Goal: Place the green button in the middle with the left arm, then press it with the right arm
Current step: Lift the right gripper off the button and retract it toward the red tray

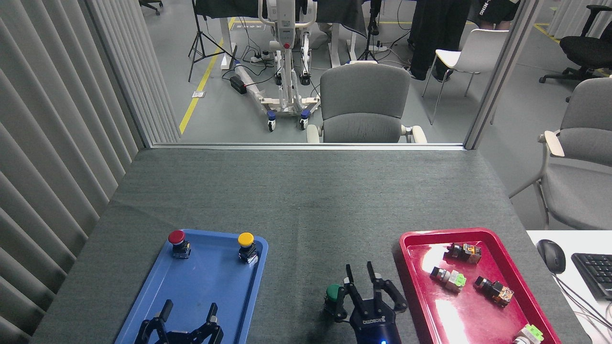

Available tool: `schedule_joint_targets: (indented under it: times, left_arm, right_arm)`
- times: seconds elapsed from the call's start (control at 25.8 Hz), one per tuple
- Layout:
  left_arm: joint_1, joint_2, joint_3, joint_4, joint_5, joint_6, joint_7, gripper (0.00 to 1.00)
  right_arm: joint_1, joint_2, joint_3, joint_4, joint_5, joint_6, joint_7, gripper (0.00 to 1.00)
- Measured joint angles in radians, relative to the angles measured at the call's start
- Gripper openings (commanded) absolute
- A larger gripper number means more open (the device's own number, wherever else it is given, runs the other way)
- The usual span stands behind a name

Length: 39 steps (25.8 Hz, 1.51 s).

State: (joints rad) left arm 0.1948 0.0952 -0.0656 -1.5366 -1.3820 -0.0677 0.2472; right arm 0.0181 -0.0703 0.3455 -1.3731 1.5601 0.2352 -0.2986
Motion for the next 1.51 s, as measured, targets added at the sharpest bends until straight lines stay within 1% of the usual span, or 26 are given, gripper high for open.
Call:
schedule_joint_targets:
  times: [0.16, 0.35, 0.43, 0.62, 0.78, 1.01, 1.09, 1.2, 1.28, 1.36, 1.51]
  left_arm:
    - [0.000, -0.001, 0.013, -0.007, 0.001, -0.013, 0.000, 1.00]
    - [0.002, -0.001, 0.044, -0.017, 0.006, -0.056, -0.002, 1.00]
    - [0.003, 0.000, 0.050, -0.017, 0.015, -0.064, -0.002, 1.00]
    - [0.008, 0.005, 0.053, -0.012, 0.032, -0.072, -0.004, 1.00]
    - [0.010, 0.011, 0.055, -0.014, 0.035, -0.074, -0.004, 1.00]
    - [0.011, 0.023, 0.064, -0.014, 0.037, -0.074, -0.004, 1.00]
    - [0.011, 0.024, 0.066, -0.014, 0.038, -0.076, -0.004, 1.00]
    - [0.011, 0.024, 0.067, -0.015, 0.046, -0.085, -0.004, 1.00]
    - [0.011, 0.024, 0.068, -0.014, 0.053, -0.090, -0.004, 1.00]
    - [0.011, 0.024, 0.070, -0.013, 0.059, -0.092, -0.004, 1.00]
    - [0.011, 0.024, 0.073, -0.014, 0.064, -0.095, -0.004, 1.00]
  right_arm:
    - [0.038, -0.007, -0.089, -0.020, -0.015, 0.004, -0.006, 1.00]
    - [0.087, -0.037, -0.182, -0.036, -0.018, 0.002, -0.007, 1.00]
    - [0.106, -0.047, -0.217, -0.047, -0.022, -0.021, -0.007, 1.00]
    - [0.143, -0.071, -0.288, -0.076, -0.080, -0.085, -0.007, 1.00]
    - [0.152, -0.092, -0.299, -0.082, -0.108, -0.101, 0.001, 0.99]
    - [0.160, -0.106, -0.298, -0.085, -0.119, -0.119, 0.004, 0.99]
    - [0.162, -0.109, -0.298, -0.086, -0.142, -0.147, 0.001, 0.99]
    - [0.162, -0.122, -0.300, -0.094, -0.208, -0.211, -0.002, 0.99]
    - [0.162, -0.129, -0.301, -0.102, -0.237, -0.241, -0.004, 0.99]
    - [0.163, -0.133, -0.301, -0.108, -0.252, -0.257, -0.007, 0.99]
    - [0.164, -0.137, -0.299, -0.112, -0.261, -0.266, 0.000, 0.99]
